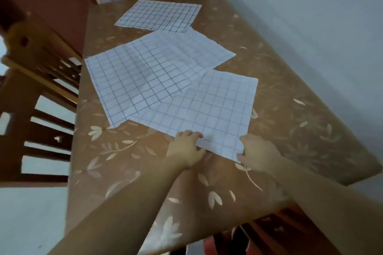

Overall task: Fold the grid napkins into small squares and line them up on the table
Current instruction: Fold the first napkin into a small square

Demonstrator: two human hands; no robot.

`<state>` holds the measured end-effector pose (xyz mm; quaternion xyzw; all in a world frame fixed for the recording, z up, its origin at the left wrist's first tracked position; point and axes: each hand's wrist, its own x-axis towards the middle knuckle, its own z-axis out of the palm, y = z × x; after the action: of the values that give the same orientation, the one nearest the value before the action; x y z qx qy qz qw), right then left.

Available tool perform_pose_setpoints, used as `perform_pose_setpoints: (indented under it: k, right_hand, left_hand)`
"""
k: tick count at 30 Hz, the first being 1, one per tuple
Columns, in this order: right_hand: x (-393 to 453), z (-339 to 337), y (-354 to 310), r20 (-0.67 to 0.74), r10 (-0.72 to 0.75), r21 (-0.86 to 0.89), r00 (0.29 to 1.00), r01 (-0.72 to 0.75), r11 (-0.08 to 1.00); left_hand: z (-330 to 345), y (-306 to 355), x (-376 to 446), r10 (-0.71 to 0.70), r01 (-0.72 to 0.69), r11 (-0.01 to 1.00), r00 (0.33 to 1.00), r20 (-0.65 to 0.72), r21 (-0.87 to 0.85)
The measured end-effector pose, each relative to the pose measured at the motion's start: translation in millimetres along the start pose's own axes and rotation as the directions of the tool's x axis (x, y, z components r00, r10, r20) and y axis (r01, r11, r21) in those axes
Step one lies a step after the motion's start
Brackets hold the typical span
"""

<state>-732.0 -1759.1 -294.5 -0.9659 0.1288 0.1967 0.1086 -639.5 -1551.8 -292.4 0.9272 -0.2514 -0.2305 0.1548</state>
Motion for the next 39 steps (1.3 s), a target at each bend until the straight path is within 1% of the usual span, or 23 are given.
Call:
perform_pose_setpoints:
  k: [3,5,7,10,13,15,16,18,20,22,23,25,26,27,29,30,31,32,34,37,39]
  right_hand:
    - [6.4,8.9,7.3,0.005,-0.153,-0.194,0.988,0.151,0.969]
    - [10.1,11.0,7.2,-0.013,-0.224,-0.281,0.974,0.212,0.936]
    - [14.5,12.1,4.8,-0.017,-0.292,-0.328,0.956,0.271,0.905]
    - [24.7,11.6,1.1,0.025,-0.372,-0.369,0.928,0.354,0.859]
    - [35.0,7.5,0.9,0.068,-0.399,-0.402,0.915,0.391,0.828]
    - [37.9,5.9,2.9,0.087,-0.402,-0.35,0.911,0.406,0.844]
    - [37.0,6.0,3.6,0.092,-0.401,-0.288,0.911,0.41,0.865]
    - [29.9,8.2,2.7,0.063,-0.398,-0.089,0.915,0.402,0.911]
    - [14.7,11.3,-3.9,0.022,-0.35,0.153,0.936,0.343,0.927]
    - [-5.9,12.9,-13.1,0.017,-0.324,0.337,0.946,0.299,0.893]
    - [-17.5,13.2,-18.2,-0.009,-0.335,0.386,0.942,0.312,0.868]
    - [-40.4,14.7,-24.8,-0.085,-0.405,0.432,0.911,0.399,0.808]
    - [-52.4,15.8,-27.0,-0.091,-0.452,0.407,0.887,0.448,0.796]
    - [-64.9,17.4,-29.0,-0.063,-0.504,0.335,0.861,0.494,0.802]
    - [-78.4,27.0,-27.4,0.015,-0.541,0.086,0.841,0.538,0.838]
    - [-87.9,33.1,-29.7,0.003,-0.545,-0.048,0.838,0.545,0.837]
    - [-95.9,38.2,-32.8,-0.037,-0.547,-0.145,0.837,0.537,0.831]
    - [-102.7,42.0,-36.2,-0.079,-0.551,-0.202,0.831,0.528,0.825]
    - [-118.3,48.3,-45.0,-0.129,-0.57,-0.214,0.812,0.538,0.815]
    - [-137.2,53.5,-59.8,-0.135,-0.608,-0.205,0.783,0.578,0.79]
    - [-143.7,54.9,-68.5,-0.125,-0.61,-0.226,0.783,0.576,0.786]
  left_hand:
    - [15.8,12.1,-4.8,-0.094,0.094,0.996,0.995,-0.029,0.001]
    - [23.9,20.8,-5.6,-0.132,0.132,0.991,0.991,-0.033,-0.011]
    - [31.7,29.6,-5.4,-0.156,0.156,0.988,0.987,-0.038,-0.013]
    - [43.9,40.5,-3.4,-0.181,0.178,0.983,0.982,-0.063,-0.045]
    - [58.9,46.5,-0.4,-0.167,0.165,0.985,0.983,-0.072,-0.042]
    - [67.6,49.8,0.1,-0.13,0.129,0.992,0.987,-0.092,-0.016]
    - [71.2,51.3,-0.9,-0.11,0.111,0.994,0.988,-0.107,-0.002]
    - [76.3,53.8,-5.1,-0.071,0.078,0.996,0.988,-0.141,0.048]
    - [79.2,55.4,-14.0,-0.023,0.051,0.99,0.98,-0.199,0.133]
    - [79.4,54.8,-28.3,0.0,0.058,0.977,0.963,-0.27,0.207]
    - [77.5,53.8,-37.8,-0.009,0.076,0.973,0.957,-0.29,0.219]
    - [73.0,48.4,-60.4,-0.056,0.117,0.975,0.953,-0.298,0.189]
    - [71.6,43.3,-73.8,-0.079,0.132,0.979,0.948,-0.307,0.158]
    - [69.7,38.2,-90.3,-0.099,0.145,0.982,0.938,-0.332,0.117]
    - [66.9,27.2,-120.2,-0.111,0.138,0.989,0.92,-0.377,0.046]
    - [65.6,21.2,-141.4,-0.109,0.128,0.992,0.911,-0.398,0.022]
    - [64.3,15.4,-161.4,-0.103,0.116,0.993,0.903,-0.417,0.006]
    - [63.0,9.4,-179.7,-0.097,0.105,0.994,0.895,-0.435,-0.005]
    - [61.7,-3.7,-211.0,-0.112,0.114,0.993,0.877,-0.467,-0.024]
    - [59.8,-24.3,-247.4,-0.171,0.156,0.985,0.837,-0.519,-0.074]
    - [56.9,-36.9,-264.6,-0.215,0.207,0.975,0.806,-0.551,-0.078]
